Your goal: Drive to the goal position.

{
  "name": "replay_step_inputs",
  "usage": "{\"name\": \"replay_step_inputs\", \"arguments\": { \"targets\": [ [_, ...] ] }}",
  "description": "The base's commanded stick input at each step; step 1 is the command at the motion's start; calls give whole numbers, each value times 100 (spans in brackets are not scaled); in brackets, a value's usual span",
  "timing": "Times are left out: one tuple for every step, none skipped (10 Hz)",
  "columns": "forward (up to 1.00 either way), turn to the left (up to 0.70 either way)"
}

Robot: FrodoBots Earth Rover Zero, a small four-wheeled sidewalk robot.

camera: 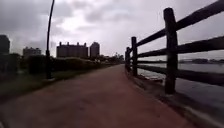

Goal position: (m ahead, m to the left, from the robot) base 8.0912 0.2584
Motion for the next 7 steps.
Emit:
{"name": "replay_step_inputs", "arguments": {
  "targets": [
    [100,7],
    [100,24],
    [100,40],
    [100,38],
    [100,19],
    [100,3],
    [100,0]
  ]
}}
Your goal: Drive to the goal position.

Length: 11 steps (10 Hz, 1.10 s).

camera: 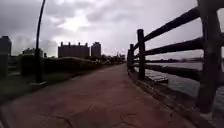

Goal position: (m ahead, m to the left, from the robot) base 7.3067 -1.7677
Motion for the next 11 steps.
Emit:
{"name": "replay_step_inputs", "arguments": {
  "targets": [
    [100,0],
    [100,0],
    [100,12],
    [100,36],
    [100,0],
    [100,0],
    [100,0],
    [100,0],
    [100,0],
    [100,0],
    [100,0]
  ]
}}
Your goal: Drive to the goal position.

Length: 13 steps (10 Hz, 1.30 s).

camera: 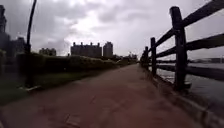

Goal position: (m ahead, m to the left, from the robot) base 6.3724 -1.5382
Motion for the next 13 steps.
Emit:
{"name": "replay_step_inputs", "arguments": {
  "targets": [
    [100,0],
    [100,0],
    [100,0],
    [100,0],
    [100,0],
    [100,0],
    [100,0],
    [100,-21],
    [100,-35],
    [100,-14],
    [100,0],
    [100,0],
    [100,0]
  ]
}}
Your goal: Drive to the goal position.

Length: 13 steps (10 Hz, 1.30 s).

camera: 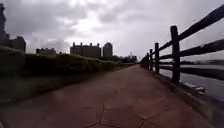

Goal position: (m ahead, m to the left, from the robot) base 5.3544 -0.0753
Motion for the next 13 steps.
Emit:
{"name": "replay_step_inputs", "arguments": {
  "targets": [
    [100,0],
    [100,-24],
    [100,-33],
    [100,-33],
    [100,0],
    [100,0],
    [100,0],
    [100,0],
    [100,0],
    [100,-2],
    [100,-18],
    [100,-7],
    [100,0]
  ]
}}
